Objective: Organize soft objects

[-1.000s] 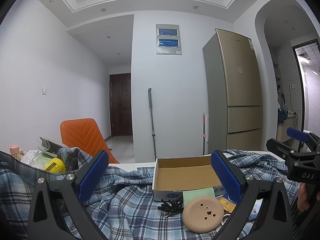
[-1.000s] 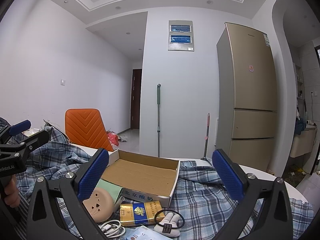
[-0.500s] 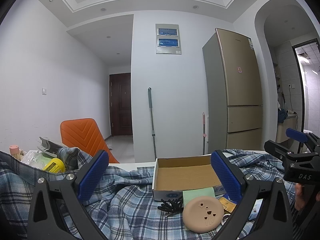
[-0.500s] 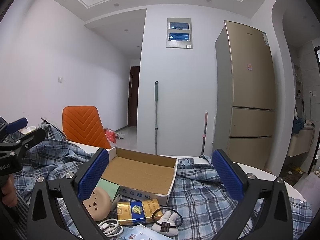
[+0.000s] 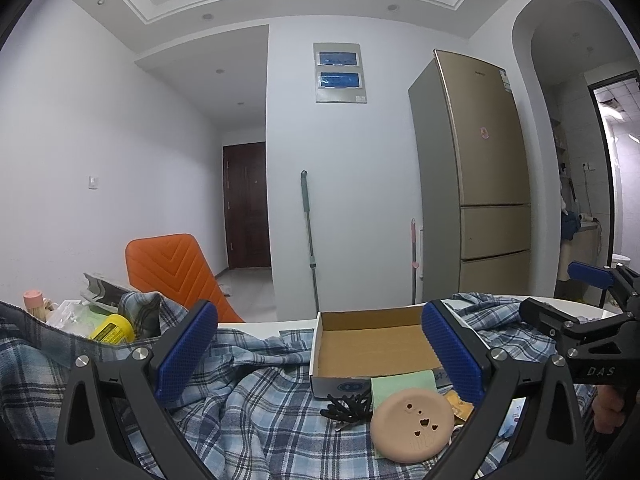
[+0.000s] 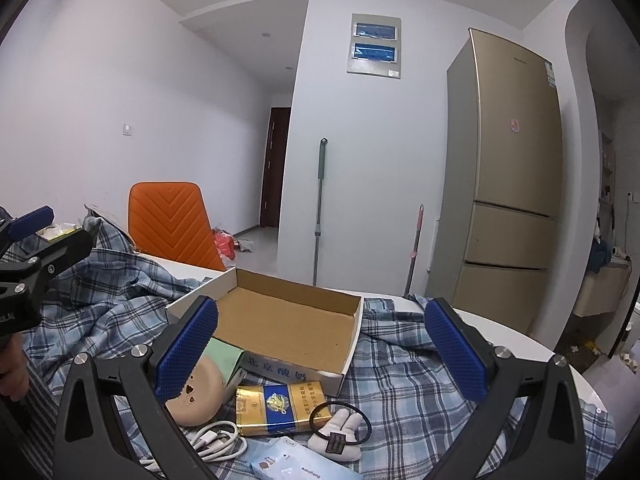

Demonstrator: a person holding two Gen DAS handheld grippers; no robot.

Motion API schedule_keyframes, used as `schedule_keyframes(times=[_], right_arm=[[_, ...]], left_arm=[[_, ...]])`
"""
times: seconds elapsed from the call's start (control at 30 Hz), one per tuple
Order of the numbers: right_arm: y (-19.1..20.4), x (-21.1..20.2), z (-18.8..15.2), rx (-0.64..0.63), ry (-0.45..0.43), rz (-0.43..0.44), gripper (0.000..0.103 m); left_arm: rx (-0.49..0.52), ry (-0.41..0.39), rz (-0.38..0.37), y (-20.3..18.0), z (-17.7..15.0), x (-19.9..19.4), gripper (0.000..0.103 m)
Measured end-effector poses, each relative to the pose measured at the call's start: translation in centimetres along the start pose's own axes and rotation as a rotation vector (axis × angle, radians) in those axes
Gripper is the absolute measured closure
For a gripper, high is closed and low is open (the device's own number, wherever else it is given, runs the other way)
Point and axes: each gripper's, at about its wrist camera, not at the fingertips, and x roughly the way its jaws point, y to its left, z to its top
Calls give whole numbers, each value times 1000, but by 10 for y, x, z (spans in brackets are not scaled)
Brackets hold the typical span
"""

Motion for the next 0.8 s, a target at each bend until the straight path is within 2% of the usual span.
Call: schedule_keyframes(times=[0.17, 0.3, 0.5, 0.63, 0.73, 0.8], right_arm=[[0, -1, 1, 6, -1, 9, 0], [0, -2, 1, 5, -2, 1, 0], [0, -1, 1, 6, 9, 14, 0], [0, 8, 4, 15, 79, 68, 0], [-8, 11, 8, 56, 122, 107, 0], [-14, 11, 12, 69, 152, 105, 0]], left_arm=[[1, 6, 8, 1, -1, 1, 0], [-10, 26, 55, 3, -1, 4, 0], [-8, 57, 36, 4, -1, 8, 0], [-17, 114, 12, 5, 6, 11, 0], [-57, 197, -36, 9, 10, 18, 0], [-65, 238, -40, 9, 10, 21, 0]])
